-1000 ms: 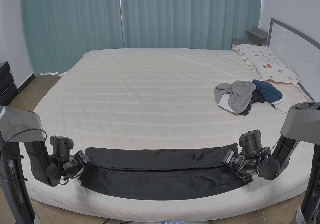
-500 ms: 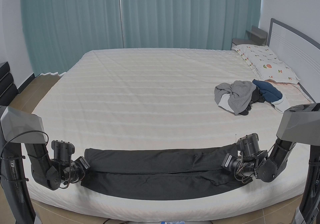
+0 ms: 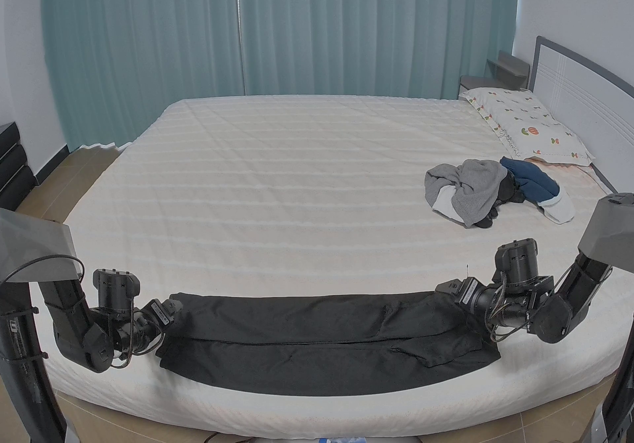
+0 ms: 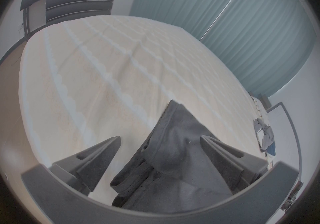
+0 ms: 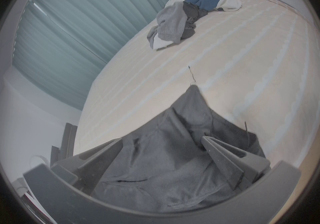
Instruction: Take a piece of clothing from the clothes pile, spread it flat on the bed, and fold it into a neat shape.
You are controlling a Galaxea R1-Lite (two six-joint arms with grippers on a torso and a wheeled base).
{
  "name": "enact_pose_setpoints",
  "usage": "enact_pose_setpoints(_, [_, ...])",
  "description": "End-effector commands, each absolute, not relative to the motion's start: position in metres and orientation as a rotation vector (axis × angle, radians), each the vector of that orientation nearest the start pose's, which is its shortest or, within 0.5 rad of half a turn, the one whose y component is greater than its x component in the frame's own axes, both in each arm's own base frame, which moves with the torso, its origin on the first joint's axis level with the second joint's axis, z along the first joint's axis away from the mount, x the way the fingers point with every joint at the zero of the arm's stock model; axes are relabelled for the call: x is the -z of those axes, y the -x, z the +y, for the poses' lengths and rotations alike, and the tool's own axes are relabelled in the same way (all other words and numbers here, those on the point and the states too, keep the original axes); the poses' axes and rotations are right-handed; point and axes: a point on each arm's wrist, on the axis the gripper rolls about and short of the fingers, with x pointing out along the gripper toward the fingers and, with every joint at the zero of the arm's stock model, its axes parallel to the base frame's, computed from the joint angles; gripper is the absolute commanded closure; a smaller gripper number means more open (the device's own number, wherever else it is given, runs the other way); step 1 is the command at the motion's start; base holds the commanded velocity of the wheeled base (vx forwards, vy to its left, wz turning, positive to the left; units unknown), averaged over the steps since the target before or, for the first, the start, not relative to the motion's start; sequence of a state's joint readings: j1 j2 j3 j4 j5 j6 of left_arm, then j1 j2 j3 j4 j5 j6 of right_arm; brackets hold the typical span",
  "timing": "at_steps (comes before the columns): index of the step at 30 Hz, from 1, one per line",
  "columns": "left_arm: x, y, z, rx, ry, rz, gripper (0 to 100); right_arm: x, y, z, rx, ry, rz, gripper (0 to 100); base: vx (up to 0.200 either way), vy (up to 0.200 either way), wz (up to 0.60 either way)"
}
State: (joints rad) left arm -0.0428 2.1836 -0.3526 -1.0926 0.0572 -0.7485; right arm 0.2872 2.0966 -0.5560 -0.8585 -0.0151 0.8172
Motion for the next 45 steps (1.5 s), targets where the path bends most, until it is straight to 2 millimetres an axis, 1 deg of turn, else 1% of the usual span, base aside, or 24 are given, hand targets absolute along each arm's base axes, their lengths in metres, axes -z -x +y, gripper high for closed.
enact_pose_setpoints(1, [-0.004,-0.292,-0.008,-0.264,0.697,0.613,0,-0.028,-0.309,0.068,0.029,-0.73,0.714,0,0.0,0.0,0.0])
enact_pose_setpoints(2, [-0.005,-0.296,-0.007,-0.262,0.701,0.604,0,-0.026,-0.311,0.066,0.028,-0.735,0.719,0,0.0,0.0,0.0])
enact_pose_setpoints(3, [-0.006,-0.306,-0.005,-0.262,0.711,0.577,0,-0.02,-0.316,0.063,0.03,-0.742,0.728,0,0.0,0.0,0.0])
enact_pose_setpoints(7, [-0.001,-0.335,-0.002,-0.27,0.717,0.569,0,-0.015,-0.331,0.053,0.043,-0.762,0.711,0,0.0,0.0,0.0])
enact_pose_setpoints(12, [0.007,-0.357,-0.001,-0.297,0.715,0.635,0,0.0,-0.344,0.046,0.041,-0.778,0.732,0,0.0,0.0,0.0])
enact_pose_setpoints(16, [0.02,-0.362,-0.001,-0.316,0.722,0.654,0,0.01,-0.351,0.041,0.057,-0.78,0.731,0,0.0,0.0,0.0])
enact_pose_setpoints(19, [0.022,-0.365,0.0,-0.317,0.722,0.654,0,0.012,-0.354,0.041,0.048,-0.785,0.706,0,0.0,0.0,0.0])
enact_pose_setpoints(22, [0.024,-0.367,-0.001,-0.314,0.722,0.655,0,0.025,-0.356,0.04,0.053,-0.782,0.709,0,0.0,0.0,0.0])
enact_pose_setpoints(25, [0.026,-0.368,-0.001,-0.315,0.721,0.656,0,0.033,-0.358,0.04,0.052,-0.782,0.706,0,0.0,0.0,0.0])
enact_pose_setpoints(31, [0.025,-0.368,-0.003,-0.314,0.73,0.655,0,0.033,-0.365,0.038,0.049,-0.787,0.685,0,0.0,0.0,0.0])
enact_pose_setpoints(32, [0.024,-0.367,-0.004,-0.319,0.744,0.651,0,0.035,-0.366,0.038,0.05,-0.788,0.686,100,0.0,0.0,0.0])
enact_pose_setpoints(37, [0.024,-0.36,-0.005,-0.33,0.764,0.666,0,0.036,-0.368,0.038,0.051,-0.794,0.68,100,0.0,0.0,0.0])
enact_pose_setpoints(45, [0.022,-0.358,-0.006,-0.331,0.771,0.668,0,0.034,-0.367,0.038,0.04,-0.802,0.652,100,0.0,0.0,0.0])
